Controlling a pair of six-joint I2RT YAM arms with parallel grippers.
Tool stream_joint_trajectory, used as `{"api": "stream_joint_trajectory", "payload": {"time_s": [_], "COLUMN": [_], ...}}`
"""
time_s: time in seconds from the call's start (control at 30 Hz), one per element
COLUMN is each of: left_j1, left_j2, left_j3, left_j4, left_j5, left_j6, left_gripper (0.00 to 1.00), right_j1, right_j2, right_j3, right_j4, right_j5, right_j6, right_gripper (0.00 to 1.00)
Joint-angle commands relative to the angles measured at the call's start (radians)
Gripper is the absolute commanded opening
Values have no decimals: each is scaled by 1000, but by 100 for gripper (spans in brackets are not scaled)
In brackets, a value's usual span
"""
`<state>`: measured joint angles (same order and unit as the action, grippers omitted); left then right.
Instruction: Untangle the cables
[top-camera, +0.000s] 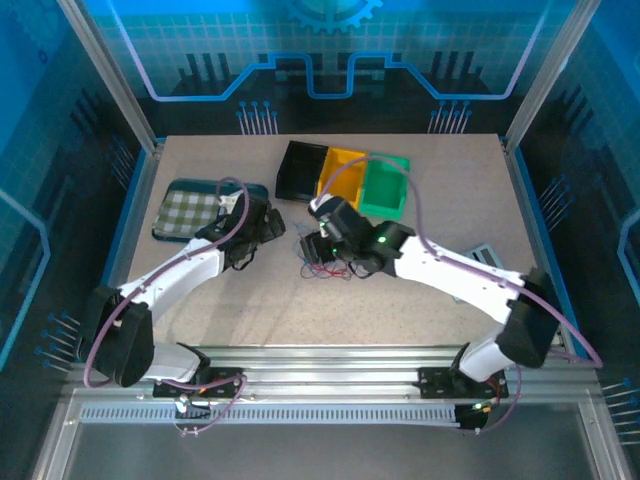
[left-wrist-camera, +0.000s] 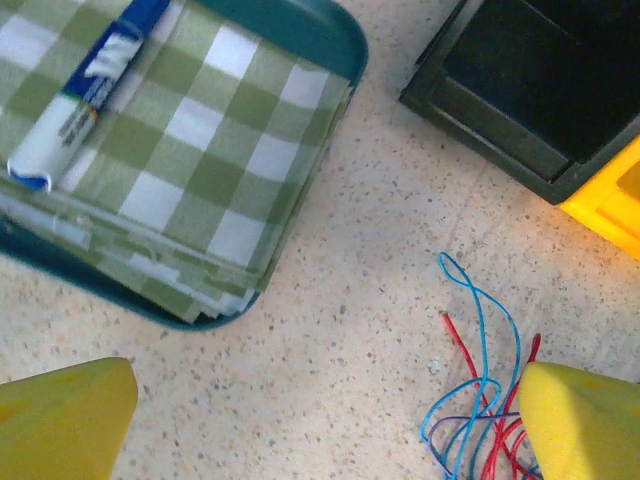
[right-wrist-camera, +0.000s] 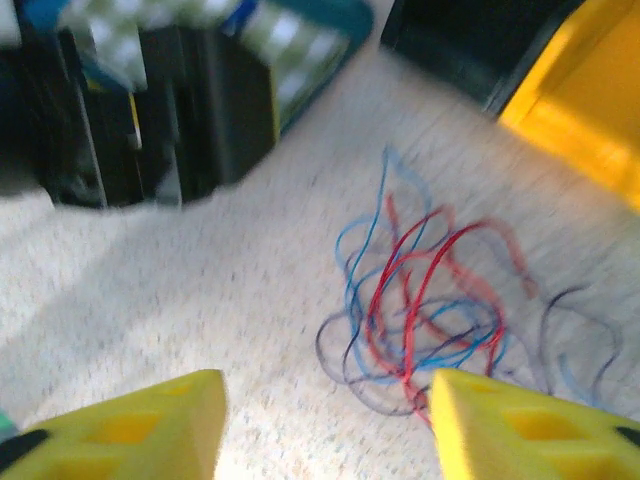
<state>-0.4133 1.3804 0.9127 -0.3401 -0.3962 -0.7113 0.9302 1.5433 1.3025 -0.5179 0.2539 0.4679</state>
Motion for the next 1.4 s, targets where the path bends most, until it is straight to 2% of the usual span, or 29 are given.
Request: {"api": "stream_joint_trajectory", "payload": {"time_s": [0.0, 0.07, 0.13, 0.3, 0.53, 0.67, 0.8, 0.9, 1.37], "left_j1": [-12, -11, -11, -10, -6, 2, 56, 68, 69], "left_j2": [6, 9, 14, 37, 11, -6, -53, -83, -103], "left_j3": [-11, -9, -12, -45, -119, -144, -225, -236, -224], "left_j4": [-46, -43, -9, 159, 330, 282, 339, 315, 279], "left_j5": [6, 17, 63, 312, 460, 400, 423, 398, 384], "left_j6": [-117, -117, -87, -7, -69, -132, -207, -205, -190], "left_gripper": [99, 99, 99, 99, 99, 99, 99, 99, 99], "right_j1": [24, 11, -22, -101, -149, -168, -197, -208, -210], "right_j2": [64, 95, 105, 89, 142, 173, 197, 223, 337], "right_j3": [57, 76, 57, -21, -4, 20, 33, 43, 136], "right_j4": [-142, -180, -175, -56, 13, 27, 32, 45, 15], "right_j5": [-23, 8, -18, -123, -207, -238, -252, -262, -254], "right_j6": [32, 49, 92, 148, 196, 208, 224, 217, 192], "right_gripper": [49, 44, 41, 36, 28, 28, 33, 37, 37]}}
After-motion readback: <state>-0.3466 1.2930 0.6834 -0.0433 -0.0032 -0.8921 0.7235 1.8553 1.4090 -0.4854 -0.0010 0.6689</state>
